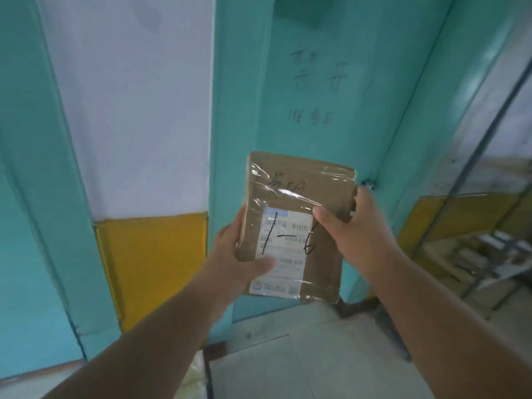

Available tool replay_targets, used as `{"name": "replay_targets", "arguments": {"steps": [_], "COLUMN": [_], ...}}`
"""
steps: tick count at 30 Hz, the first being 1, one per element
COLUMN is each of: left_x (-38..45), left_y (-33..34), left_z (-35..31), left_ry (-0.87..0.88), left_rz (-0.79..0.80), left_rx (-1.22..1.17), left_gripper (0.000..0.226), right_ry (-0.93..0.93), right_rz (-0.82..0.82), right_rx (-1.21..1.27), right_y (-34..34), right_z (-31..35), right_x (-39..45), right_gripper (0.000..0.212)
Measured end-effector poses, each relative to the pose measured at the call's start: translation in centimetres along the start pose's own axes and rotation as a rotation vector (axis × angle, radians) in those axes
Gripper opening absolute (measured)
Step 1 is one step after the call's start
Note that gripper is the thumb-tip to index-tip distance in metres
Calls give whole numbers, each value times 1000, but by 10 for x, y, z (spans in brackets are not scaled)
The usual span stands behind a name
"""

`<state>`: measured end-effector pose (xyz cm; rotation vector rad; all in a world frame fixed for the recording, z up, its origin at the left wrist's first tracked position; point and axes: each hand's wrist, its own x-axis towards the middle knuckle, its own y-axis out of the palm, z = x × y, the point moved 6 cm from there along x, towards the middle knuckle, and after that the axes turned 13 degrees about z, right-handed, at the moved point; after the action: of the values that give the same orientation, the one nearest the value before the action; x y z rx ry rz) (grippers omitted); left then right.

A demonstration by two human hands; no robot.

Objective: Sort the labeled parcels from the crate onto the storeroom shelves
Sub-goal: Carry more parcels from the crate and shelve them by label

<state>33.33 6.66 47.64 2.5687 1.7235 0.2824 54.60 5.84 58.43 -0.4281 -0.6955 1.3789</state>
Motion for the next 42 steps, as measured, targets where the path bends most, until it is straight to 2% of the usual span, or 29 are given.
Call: {"name": "replay_targets", "arguments": {"steps": [3, 5, 6, 8, 10, 13, 18, 21, 25, 32, 35, 38, 42], "left_x": [43, 69, 83, 107, 126, 152, 206, 258, 343, 439, 469, 496, 544], "left_y": [83, 143, 176, 237, 298, 384, 480, 523, 591, 778, 857, 939, 1041], "left_z": [-22, -31, -34, -35, -36, -37, -33, -32, -26, 8, 40, 72, 95], "left_ry": [75, 115, 129, 154, 173, 171, 142, 173, 263, 254, 225, 195, 225], "left_rz": [134, 206, 239, 303, 337, 362, 433, 504, 605, 916, 988, 1066, 1036], "left_rx": [41, 61, 58, 23, 4, -37, -88, -62, 11, 37, 48, 50, 71], "left_gripper": [104, 106, 106, 100, 81, 52, 48, 55, 83, 107, 106, 94, 94], "right_ry": [1, -17, -31, -43, -55, -44, -64, -54, -27, 85, 156, 193, 199], "right_rz": [-142, -212, -237, -270, -304, -362, -462, -530, -685, -914, -970, -986, -975], "right_rx": [20, 48, 50, 47, 63, 70, 117, 172, 180, 68, -5, -56, -86], "right_y": [-94, -156, -187, -240, -288, -353, -432, -474, -549, -694, -743, -795, -875], "right_z": [-31, -54, -66, -92, -120, -163, -219, -262, -322, -416, -476, -543, -616], "right_x": [-15, -27, -33, -40, -47, -53, -40, -19, 7, -7, -15, -20, -9], "right_gripper": [63, 87, 92, 88, 82, 85, 77, 75, 78, 76, 76, 78, 78]}}
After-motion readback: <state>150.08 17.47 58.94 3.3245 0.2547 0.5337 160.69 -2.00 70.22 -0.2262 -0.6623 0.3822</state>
